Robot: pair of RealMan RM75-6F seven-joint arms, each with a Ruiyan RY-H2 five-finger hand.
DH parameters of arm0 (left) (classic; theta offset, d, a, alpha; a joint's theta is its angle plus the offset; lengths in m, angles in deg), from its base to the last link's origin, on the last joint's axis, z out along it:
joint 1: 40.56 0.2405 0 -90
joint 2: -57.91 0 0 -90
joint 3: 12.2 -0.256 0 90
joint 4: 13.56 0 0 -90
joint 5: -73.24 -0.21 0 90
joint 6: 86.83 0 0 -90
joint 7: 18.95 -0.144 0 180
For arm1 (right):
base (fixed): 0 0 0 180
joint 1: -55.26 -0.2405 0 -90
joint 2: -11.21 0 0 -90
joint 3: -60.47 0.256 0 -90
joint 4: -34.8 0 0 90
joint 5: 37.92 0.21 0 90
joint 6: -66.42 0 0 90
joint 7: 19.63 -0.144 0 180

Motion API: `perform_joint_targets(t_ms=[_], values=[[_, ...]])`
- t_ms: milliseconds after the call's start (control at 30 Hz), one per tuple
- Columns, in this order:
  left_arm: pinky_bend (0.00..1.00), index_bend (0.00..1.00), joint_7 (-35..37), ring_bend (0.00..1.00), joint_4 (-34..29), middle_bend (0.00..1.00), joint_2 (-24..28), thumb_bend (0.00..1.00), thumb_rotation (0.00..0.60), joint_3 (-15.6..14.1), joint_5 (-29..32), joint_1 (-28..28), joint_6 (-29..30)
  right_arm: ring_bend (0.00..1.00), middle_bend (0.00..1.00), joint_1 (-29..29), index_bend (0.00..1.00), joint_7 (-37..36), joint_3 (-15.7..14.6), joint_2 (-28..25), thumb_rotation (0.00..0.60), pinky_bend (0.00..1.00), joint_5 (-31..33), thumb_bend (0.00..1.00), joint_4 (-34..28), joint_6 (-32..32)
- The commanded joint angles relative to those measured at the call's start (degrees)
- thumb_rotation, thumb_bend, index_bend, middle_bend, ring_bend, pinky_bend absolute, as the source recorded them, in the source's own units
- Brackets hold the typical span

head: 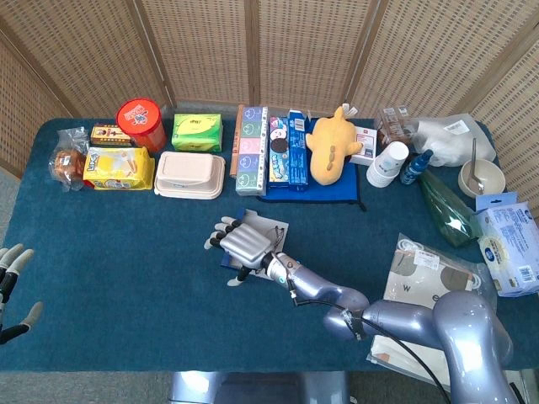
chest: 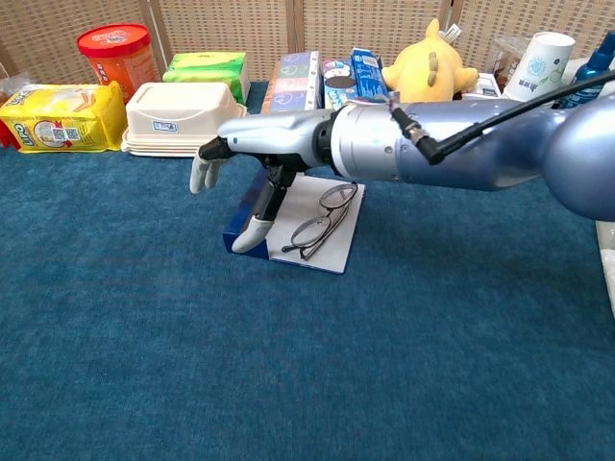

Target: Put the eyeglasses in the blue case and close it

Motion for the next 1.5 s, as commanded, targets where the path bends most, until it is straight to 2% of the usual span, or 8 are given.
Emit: perform_joint_targets(t_ms=[33,267,367,733,933,1167,1500], values=[[0.0,0.06,0.15,0.0,0.12,0.06,0.0,0.31,0.6,0.01,0.04,-0.03,-0.07,0.12,0.24,-1.35,0.24,1.83,0.25,0.76,0.423,0.06,1.72,0.03,1.22,1.35],[0.0,0.06,0.68,0.0,0.62,0.06,0.01,0.31,0.6,0.18,0.28,-0.14,-0.19,0.12,0.24,-4.11,0.25,7.67,-0.47,2.1,0.409,0.06,5.56,0.03,4.54,3.13],[0.0,0.06,0.76,0.0,0.74,0.06,-0.02,0.31,0.6,0.22,0.37,-0.21,-0.3,0.12,0.25,-5.06,0.25,10.99,-1.33,2.07,0.382,0.06,6.83,0.03,5.54,3.29],[0.0,0.06,0.26,0.0,0.61,0.06,-0.24,0.31,0.6,0.54,0.19,-0.82,-0.81,0.2,0.34,-7.23,0.35,22.81,-5.1,0.21,0.164,0.07,15.18,0.04,5.53,3.1],[0.0,0.06,-0.33,0.0,0.14,0.06,-0.37,0.31,0.6,0.7,-0.24,-1.37,-1.18,0.22,0.36,-7.84,0.36,27.97,-7.16,-1.96,0.107,0.07,21.71,0.05,3.46,1.13],[0.0,0.06,-0.99,0.0,-0.5,0.06,-0.44,0.31,0.6,0.75,-0.58,-1.78,-1.51,0.22,0.36,-7.47,0.36,32.12,-9.93,-5.38,0.075,0.07,27.49,0.05,-0.3,-2.1],[0.0,0.06,-1.96,0.0,-1.39,0.06,-0.64,0.31,0.6,0.67,-1.69,-2.23,-1.55,0.23,0.37,-4.89,0.37,34.89,-14.09,-10.68,0.059,0.07,31.69,0.05,-7.88,-6.89]])
